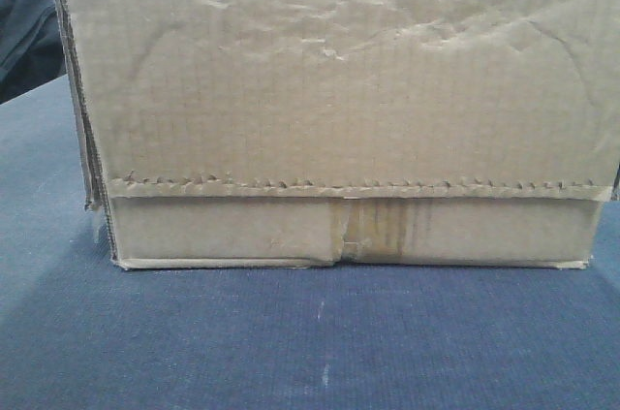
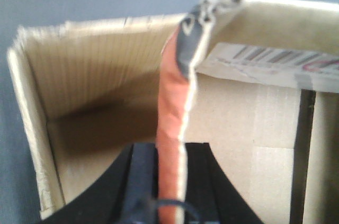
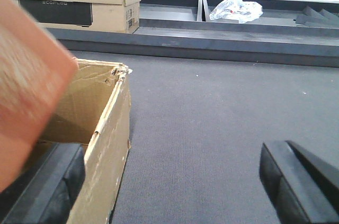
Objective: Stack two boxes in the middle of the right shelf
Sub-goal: 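Close both grippers on the box walls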
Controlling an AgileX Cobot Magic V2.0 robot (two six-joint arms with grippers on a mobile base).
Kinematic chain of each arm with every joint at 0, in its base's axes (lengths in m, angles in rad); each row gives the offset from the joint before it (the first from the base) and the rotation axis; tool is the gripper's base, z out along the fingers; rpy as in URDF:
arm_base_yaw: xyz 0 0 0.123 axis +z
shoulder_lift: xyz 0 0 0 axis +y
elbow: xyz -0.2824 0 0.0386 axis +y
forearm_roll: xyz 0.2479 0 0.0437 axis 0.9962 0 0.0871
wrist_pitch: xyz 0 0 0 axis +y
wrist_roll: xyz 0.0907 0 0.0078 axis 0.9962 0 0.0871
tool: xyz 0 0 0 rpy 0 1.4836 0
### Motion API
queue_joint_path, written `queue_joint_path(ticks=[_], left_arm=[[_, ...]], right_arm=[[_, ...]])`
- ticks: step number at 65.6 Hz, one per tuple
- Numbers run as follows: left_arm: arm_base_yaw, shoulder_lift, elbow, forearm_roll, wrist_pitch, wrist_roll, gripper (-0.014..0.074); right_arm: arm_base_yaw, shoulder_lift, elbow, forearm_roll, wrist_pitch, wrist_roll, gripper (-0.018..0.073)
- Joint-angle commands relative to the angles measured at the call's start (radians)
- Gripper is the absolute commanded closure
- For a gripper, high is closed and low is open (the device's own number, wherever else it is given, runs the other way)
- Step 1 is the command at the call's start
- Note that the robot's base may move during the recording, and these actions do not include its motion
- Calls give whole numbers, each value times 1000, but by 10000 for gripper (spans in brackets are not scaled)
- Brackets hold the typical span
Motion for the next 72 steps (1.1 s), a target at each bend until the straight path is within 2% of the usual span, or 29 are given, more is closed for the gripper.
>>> queue_joint_path(ticks=[1,15,21,27,36,40,45,55,62,72], left_arm=[[-5,13,-7,-7,-19,-14,708],[-5,19,-7,-11,-26,-14,705],[-5,19,-7,-11,-28,-14,633],[-5,19,-7,-11,-29,-14,447],[-5,19,-7,-16,-39,-14,73],[-5,15,-7,-33,-57,-14,-29],[-5,2,-8,-53,-70,-14,14],[-5,-60,-8,-38,-79,-14,121],[-1,-116,-8,26,-57,-14,126],[-1,-179,-8,164,6,-14,126]], right_arm=[[1,0,-8,-2,-13,0,-10],[1,0,-8,-2,-13,0,-10],[1,0,-8,-2,-13,0,-10],[1,0,-8,-2,-13,0,-10],[1,0,-8,-2,-13,0,-10],[3,0,-8,-2,-13,0,-10],[12,0,-8,-2,-13,0,-10],[19,0,-12,-2,-11,0,-10],[19,0,-42,-2,10,0,-10],[21,33,-122,-2,55,0,-10]])
